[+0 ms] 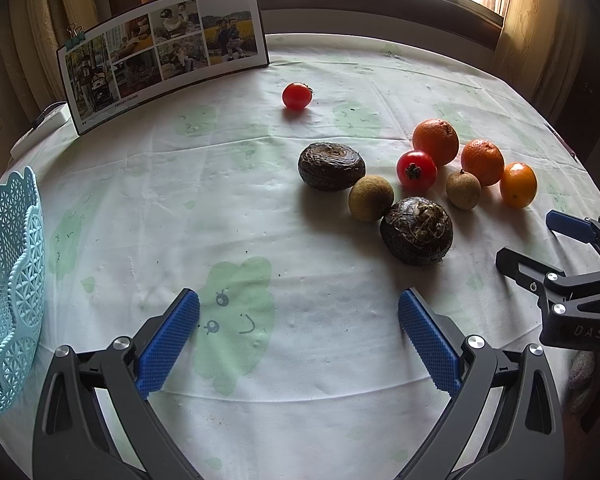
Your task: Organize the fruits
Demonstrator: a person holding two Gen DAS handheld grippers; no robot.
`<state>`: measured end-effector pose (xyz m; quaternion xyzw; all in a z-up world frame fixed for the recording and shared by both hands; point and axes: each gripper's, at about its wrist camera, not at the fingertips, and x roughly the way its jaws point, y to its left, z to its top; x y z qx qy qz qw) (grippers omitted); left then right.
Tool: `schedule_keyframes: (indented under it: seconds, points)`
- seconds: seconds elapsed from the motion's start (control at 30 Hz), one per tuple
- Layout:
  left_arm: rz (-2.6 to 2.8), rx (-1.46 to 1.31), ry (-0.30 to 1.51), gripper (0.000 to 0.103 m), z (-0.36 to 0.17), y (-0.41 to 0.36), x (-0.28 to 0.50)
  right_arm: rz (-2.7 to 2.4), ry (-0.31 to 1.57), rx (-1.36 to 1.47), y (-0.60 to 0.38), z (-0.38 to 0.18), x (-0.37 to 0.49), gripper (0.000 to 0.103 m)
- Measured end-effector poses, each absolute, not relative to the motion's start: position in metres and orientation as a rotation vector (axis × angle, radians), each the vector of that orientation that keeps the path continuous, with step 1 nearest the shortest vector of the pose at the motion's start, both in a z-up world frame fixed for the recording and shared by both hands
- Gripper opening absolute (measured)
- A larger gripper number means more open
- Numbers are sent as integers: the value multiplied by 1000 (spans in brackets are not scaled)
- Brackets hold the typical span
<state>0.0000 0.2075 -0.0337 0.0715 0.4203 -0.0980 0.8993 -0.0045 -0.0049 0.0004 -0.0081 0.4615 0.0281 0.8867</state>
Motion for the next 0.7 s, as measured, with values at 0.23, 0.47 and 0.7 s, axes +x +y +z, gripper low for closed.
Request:
schedule_keyframes:
  seconds: [0.23, 0.47, 0.7]
  points:
    - [-169, 104, 832, 101, -22, 217, -8, 64, 958, -18, -5, 1, -4, 98]
    - [-171, 82, 760, 101, 2, 222, -32, 79, 913, -5, -9, 8, -8, 98]
    - [-210, 89, 756, 101, 1, 220, -63, 83, 860, 4, -15, 16, -8, 98]
